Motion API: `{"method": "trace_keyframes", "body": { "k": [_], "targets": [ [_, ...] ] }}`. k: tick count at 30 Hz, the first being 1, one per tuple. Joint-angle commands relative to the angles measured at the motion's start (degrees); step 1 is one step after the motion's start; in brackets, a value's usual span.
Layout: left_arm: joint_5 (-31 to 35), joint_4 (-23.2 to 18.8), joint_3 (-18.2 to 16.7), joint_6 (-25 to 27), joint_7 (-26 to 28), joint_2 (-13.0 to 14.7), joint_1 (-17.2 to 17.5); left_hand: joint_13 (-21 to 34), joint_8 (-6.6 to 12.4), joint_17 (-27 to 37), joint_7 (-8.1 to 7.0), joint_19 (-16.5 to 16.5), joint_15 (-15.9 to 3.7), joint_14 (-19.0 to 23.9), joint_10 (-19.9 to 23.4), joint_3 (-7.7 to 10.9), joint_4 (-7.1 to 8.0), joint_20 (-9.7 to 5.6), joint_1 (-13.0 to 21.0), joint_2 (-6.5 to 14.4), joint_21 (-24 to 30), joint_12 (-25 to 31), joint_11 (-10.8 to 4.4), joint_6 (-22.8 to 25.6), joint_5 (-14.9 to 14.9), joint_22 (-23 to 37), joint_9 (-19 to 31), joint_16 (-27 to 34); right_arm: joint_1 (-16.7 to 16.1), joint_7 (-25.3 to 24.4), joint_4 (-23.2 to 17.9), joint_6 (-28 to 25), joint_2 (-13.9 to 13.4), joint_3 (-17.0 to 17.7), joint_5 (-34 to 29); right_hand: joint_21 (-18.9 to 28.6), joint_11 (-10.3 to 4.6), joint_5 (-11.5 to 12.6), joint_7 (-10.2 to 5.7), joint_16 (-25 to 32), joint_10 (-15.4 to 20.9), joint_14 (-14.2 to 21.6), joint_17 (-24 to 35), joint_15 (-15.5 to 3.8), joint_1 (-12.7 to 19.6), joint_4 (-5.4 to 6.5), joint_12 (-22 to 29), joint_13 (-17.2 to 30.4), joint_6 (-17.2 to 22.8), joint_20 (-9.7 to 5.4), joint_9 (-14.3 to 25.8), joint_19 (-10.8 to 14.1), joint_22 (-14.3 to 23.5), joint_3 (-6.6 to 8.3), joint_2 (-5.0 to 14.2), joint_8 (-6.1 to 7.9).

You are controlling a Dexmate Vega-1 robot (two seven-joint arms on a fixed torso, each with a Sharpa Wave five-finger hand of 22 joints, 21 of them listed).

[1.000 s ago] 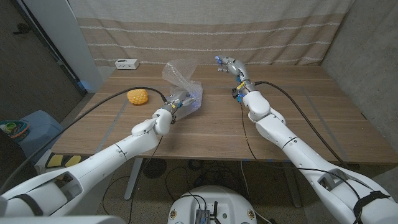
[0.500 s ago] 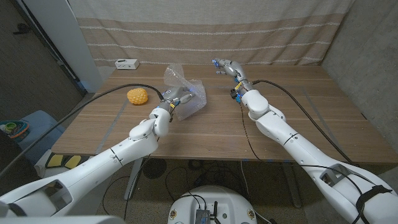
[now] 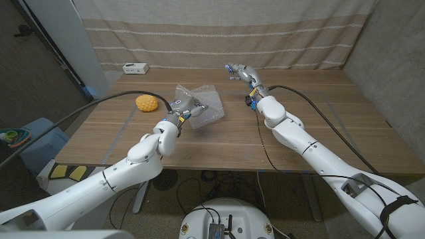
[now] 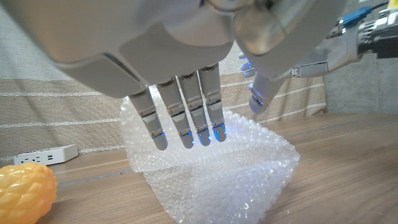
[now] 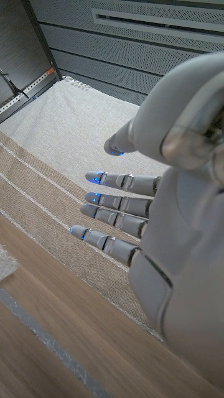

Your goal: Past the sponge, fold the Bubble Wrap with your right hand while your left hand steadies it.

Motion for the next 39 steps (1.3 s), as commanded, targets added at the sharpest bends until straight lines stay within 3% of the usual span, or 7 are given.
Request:
{"method": "trace_keyframes", "body": {
  "k": [1, 8, 12, 16, 22, 32, 39],
  "targets": [
    [1.3, -8.79, -5.75, -4.3, 8.56, 3.9, 10.72, 1.79, 2.83, 2.17, 1.22, 5.06, -0.76, 8.65, 8.54, 0.94, -0.62, -2.14, 2.02, 2.57, 2.26, 3.02, 0.64, 8.87, 1.31, 0.65, 1.38, 4.16, -0.9, -0.78, -1.27, 1.19, -0.14, -0.37, -0.56, -0.04, 0.03, 0.28, 0.14, 0.07, 0.45, 0.68, 0.08, 0.13, 0.35, -0.17, 0.01, -0.08, 0.63, 0.1, 0.1, 0.11, 0.14, 0.47, -0.59, -0.28],
    [0.69, -7.3, -9.61, -13.26, 17.77, 3.0, 15.56, 10.19, 10.26, 14.17, 2.7, 11.61, -1.78, 19.23, 21.0, 0.61, -1.91, -3.66, 10.35, 4.1, 7.94, 10.98, 2.05, 19.33, 2.95, 2.26, 7.65, 19.33, -1.99, -0.77, -2.87, 1.37, -0.68, -0.37, -0.75, 0.09, -0.05, 0.28, 0.15, 0.22, 0.74, 1.2, 0.07, 0.0, 0.64, -0.53, -0.02, -0.11, 0.75, 0.04, 0.09, 0.46, 0.13, 0.77, -0.77, -0.38],
    [1.59, -5.39, -10.31, -13.59, 18.66, 1.36, 15.89, 12.98, 8.13, 13.91, 2.1, 8.53, -1.65, 12.0, 13.33, 2.84, -0.44, -2.95, 10.93, 4.69, 8.53, 8.92, 1.92, 13.12, 4.19, 2.64, 8.71, 16.28, -1.59, 2.71, -2.92, 2.09, -2.11, -0.95, -0.27, -0.03, -0.44, 0.36, -0.08, 0.27, 0.68, 1.11, 0.19, -0.19, 1.32, -1.06, -0.19, -0.15, 0.88, -0.01, 0.08, 0.16, 0.12, 1.28, -0.55, -0.46],
    [0.66, -2.7, -10.74, -12.94, 16.34, 0.11, 14.87, 12.7, 5.6, 10.64, 1.29, 5.33, -1.14, 6.79, 7.98, 5.96, 0.59, -2.59, 11.0, 5.66, 8.9, 5.91, 2.43, 9.74, 5.44, 2.61, 7.38, 11.35, -0.87, 6.07, -4.86, 0.14, -4.7, -2.22, -1.75, -0.47, -2.39, 1.34, -1.55, 0.63, -0.02, -0.05, 1.26, -2.48, 5.76, -3.36, -1.25, -0.19, 1.27, -1.09, 0.13, -1.1, 0.14, 5.08, 1.09, -1.0],
    [-3.31, 0.45, -12.06, -14.93, 15.45, -1.61, 14.1, 11.08, 2.56, 7.89, 0.5, 2.58, -0.6, 2.45, 3.95, 8.77, 1.31, -2.0, 11.51, 5.44, 8.96, 2.96, 2.87, 5.64, 6.26, 2.24, 6.25, 7.46, -1.15, 5.05, -7.84, -3.64, -6.74, -3.7, -6.65, -0.34, -3.64, 2.06, -2.12, 2.61, 1.05, 0.18, 4.19, -5.09, 8.49, -2.05, -1.05, 0.64, 3.06, -2.92, 0.59, -1.57, 0.3, 8.76, 1.48, -0.63],
    [-5.6, 4.87, -10.71, -12.51, 13.41, -5.35, 10.35, 10.06, 0.56, 7.17, 0.44, 2.03, -0.16, 0.75, 1.52, 8.19, 2.44, -1.23, 10.25, 5.65, 9.28, 1.15, 2.84, 3.06, 5.8, 1.8, 5.44, 6.29, 2.0, 12.18, -10.37, -10.8, -9.87, -6.7, -10.41, 4.06, -2.35, 0.09, -0.05, 12.31, 14.93, 10.5, 14.68, -7.01, 12.42, -0.76, 7.74, 5.45, 13.54, -6.32, 3.36, 3.98, 1.36, 10.92, 1.3, 6.12],
    [-10.67, 7.6, -10.22, -14.12, 10.43, -6.31, 7.36, 9.81, 0.3, 7.7, 1.43, 2.23, 0.44, 0.88, 1.72, 8.92, 3.33, -0.96, 11.16, 6.74, 9.65, 0.98, 3.45, 3.41, 5.71, 1.6, 5.13, 6.85, 4.89, 16.21, -11.29, -14.47, -11.02, -9.26, -13.53, 8.25, -2.79, -0.75, 0.31, 19.27, 17.9, 14.72, 22.75, -5.85, 14.88, -0.97, 12.38, 9.88, 15.15, -6.13, 7.06, 6.57, 3.21, 10.6, 0.85, 9.99]
  ]
}}
